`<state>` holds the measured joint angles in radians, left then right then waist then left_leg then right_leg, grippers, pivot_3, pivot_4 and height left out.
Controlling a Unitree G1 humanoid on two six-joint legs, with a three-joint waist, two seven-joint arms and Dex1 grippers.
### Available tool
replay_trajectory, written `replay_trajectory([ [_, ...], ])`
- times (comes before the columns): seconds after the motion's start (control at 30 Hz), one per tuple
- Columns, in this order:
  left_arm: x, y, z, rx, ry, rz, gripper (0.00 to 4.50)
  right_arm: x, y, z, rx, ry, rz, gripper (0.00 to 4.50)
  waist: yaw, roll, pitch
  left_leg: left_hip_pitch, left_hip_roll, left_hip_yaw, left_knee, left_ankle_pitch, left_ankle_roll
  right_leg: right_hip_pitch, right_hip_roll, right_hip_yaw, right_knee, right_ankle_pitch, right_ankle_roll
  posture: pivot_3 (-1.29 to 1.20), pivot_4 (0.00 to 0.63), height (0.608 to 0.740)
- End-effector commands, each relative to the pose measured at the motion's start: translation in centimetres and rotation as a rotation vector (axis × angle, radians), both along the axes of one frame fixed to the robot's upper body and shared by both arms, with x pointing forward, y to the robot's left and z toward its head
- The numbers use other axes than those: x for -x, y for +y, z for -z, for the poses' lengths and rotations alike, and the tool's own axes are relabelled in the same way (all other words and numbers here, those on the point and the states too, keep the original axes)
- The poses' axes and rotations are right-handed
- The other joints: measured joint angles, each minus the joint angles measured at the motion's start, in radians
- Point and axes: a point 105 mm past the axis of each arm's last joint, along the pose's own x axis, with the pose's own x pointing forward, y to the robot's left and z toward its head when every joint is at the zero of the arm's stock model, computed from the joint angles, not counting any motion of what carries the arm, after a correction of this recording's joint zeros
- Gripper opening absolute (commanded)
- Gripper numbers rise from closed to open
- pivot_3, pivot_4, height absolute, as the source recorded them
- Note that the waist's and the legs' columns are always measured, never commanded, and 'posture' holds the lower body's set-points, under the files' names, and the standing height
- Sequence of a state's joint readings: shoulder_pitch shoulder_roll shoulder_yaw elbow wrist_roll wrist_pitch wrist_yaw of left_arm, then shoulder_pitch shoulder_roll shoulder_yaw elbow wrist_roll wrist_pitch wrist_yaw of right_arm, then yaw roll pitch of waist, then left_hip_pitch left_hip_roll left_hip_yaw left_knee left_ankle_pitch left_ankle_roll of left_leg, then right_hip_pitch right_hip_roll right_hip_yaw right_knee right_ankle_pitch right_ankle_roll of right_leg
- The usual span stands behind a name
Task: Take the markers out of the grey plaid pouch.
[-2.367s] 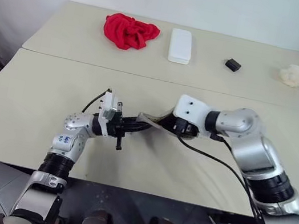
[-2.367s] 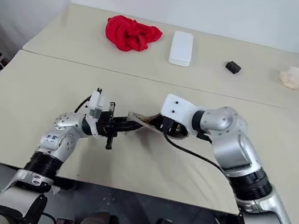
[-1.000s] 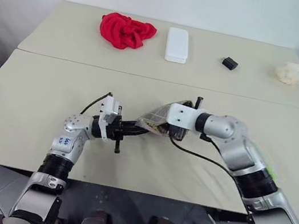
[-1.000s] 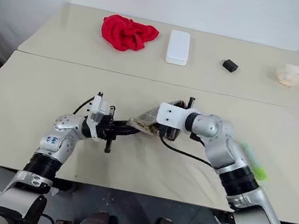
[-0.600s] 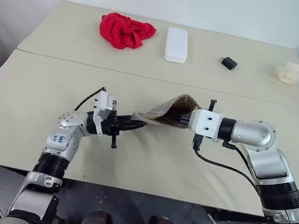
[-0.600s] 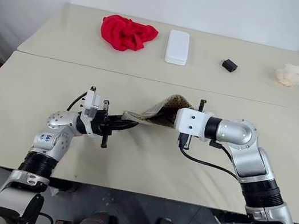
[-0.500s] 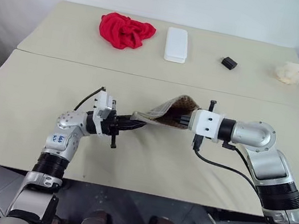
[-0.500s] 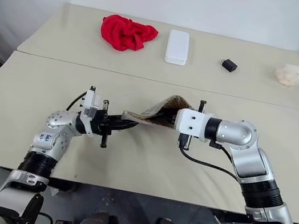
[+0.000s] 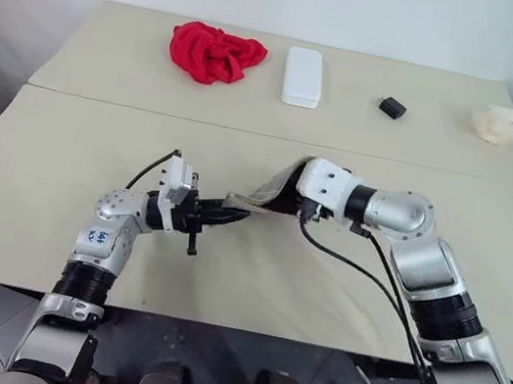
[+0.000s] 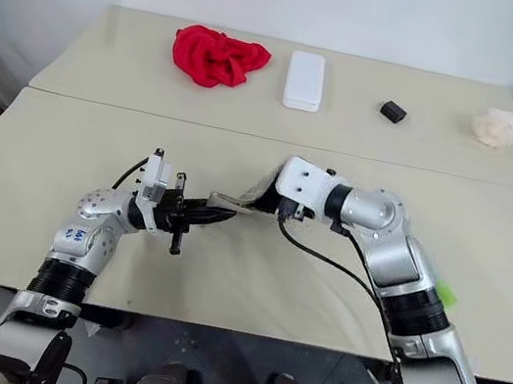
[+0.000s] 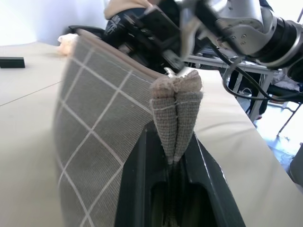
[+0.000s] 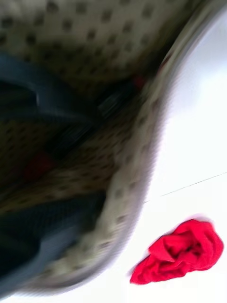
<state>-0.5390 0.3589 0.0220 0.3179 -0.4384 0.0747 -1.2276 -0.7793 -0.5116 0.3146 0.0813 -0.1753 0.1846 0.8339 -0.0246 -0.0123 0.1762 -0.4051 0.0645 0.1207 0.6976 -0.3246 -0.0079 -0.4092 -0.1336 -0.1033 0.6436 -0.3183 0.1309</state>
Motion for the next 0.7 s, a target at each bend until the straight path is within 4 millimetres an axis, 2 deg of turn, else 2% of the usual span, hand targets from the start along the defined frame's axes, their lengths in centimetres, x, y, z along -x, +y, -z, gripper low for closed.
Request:
replay_trajectory([
  [0.03,0.6,-0.5,-1.0,0.024,-0.03,0.05,0.0,-0.7,0.7,0.0,0.049,-0.017,0.032,2.64,-0.001,0.0,0.0,0.0,0.0,0.0,0.0,0.0,0.0,0.0,0.0,0.0,0.0,0.0,0.0,0.0,0.15,0.74],
  [0.2,1.0,-0.9,-1.0,0.045,0.017,0.089,0.0,-0.5,1.9,2.5,0.159,0.051,0.008,2.64,-0.004,0.0,0.0,0.0,0.0,0.0,0.0,0.0,0.0,0.0,0.0,0.0,0.0,0.0,0.0,0.0,0.15,0.74],
  [0.37,1.3,-0.7,-1.8,0.104,0.102,0.12,0.0,-0.4,1.6,2.8,0.206,0.084,0.011,2.64,-0.003,0.0,0.0,0.0,0.0,0.0,0.0,0.0,0.0,0.0,0.0,0.0,0.0,0.0,0.0,0.0,0.15,0.74],
  [0.5,2.0,-0.6,-2.5,0.137,0.183,0.189,0.0,-0.1,-0.5,1.8,0.256,0.084,0.022,2.64,-0.001,0.0,0.0,0.0,0.0,0.0,0.0,0.0,0.0,0.0,0.0,0.0,0.0,0.0,0.0,0.0,0.15,0.74],
  [0.7,3.2,-0.7,-3.3,0.13,0.254,0.305,0.0,1.8,-3.3,1.1,0.332,0.138,0.006,2.64,-0.002,0.0,0.0,0.0,0.0,0.0,0.0,0.0,0.0,0.0,0.0,0.0,0.0,0.0,0.0,0.0,0.15,0.74],
])
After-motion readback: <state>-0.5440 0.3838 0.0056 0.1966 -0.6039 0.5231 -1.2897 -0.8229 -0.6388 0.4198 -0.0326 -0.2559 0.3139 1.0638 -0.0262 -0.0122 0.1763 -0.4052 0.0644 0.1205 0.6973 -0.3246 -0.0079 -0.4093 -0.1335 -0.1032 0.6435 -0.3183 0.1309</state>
